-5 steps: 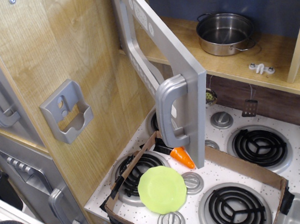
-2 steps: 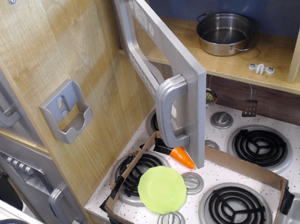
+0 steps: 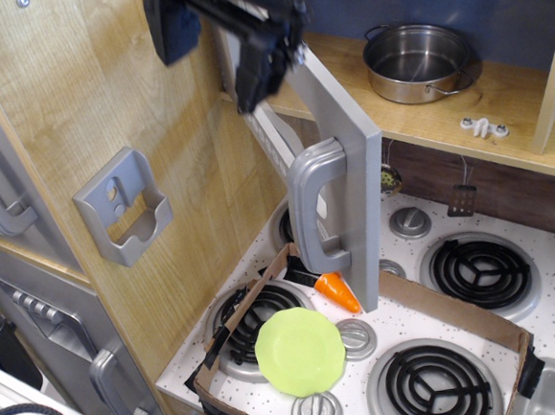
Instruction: Close microwave
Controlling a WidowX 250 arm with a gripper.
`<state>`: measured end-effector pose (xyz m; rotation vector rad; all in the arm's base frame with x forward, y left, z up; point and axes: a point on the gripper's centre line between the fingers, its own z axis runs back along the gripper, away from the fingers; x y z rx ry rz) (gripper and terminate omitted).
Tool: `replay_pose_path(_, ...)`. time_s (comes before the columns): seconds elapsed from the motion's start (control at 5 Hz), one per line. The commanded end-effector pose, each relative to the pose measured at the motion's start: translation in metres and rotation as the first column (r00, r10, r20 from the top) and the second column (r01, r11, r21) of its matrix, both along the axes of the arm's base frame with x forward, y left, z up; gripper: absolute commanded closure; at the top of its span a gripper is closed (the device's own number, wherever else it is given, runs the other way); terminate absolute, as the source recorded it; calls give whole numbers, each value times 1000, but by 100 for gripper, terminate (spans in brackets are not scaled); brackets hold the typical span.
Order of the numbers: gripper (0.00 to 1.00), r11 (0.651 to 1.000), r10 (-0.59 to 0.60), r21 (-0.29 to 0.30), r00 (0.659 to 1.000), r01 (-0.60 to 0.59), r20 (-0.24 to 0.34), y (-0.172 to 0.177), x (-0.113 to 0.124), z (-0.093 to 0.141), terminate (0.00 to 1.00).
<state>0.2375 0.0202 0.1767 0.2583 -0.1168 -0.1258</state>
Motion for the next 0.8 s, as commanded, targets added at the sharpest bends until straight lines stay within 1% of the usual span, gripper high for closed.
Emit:
replay_pose_path(0.0,0,998,-24,-50,998,27,53,-6,15,-20,0)
replay_pose_path(0.2,0,995,-41,-89,998,45,45,-11,30,-32,0)
replay_pose_path(0.4,0,994,-38,-99,998,43,53,-18,37,-36,0)
replay_pose_path(0.6,0,993,-40,-110,996,48,81,-22,46,-36,0)
